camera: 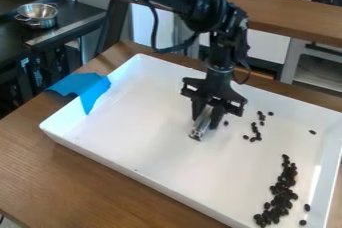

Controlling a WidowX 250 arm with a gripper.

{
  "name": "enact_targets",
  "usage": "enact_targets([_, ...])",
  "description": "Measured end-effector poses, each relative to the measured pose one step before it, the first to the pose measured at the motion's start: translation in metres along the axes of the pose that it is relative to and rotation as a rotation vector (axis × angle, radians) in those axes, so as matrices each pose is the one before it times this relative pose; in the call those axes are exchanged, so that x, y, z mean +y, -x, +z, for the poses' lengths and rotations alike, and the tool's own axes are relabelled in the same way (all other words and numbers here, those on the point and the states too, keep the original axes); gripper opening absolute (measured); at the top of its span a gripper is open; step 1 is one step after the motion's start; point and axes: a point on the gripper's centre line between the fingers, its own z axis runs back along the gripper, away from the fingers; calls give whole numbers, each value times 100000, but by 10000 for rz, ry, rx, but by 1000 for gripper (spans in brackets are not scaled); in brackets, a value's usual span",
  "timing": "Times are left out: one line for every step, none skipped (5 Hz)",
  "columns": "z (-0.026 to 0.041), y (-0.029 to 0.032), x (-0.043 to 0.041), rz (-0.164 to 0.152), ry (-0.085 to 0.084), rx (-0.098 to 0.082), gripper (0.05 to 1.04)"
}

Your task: Sweep into pile

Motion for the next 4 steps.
enact_targets([36,46,-1090,-79,141,81,383])
enact_targets([107,423,-1720,-171,192,183,383])
enact_targets([191,517,-2931,-435,246,32,383])
enact_targets([49,265,-1562,-186,79,72,383])
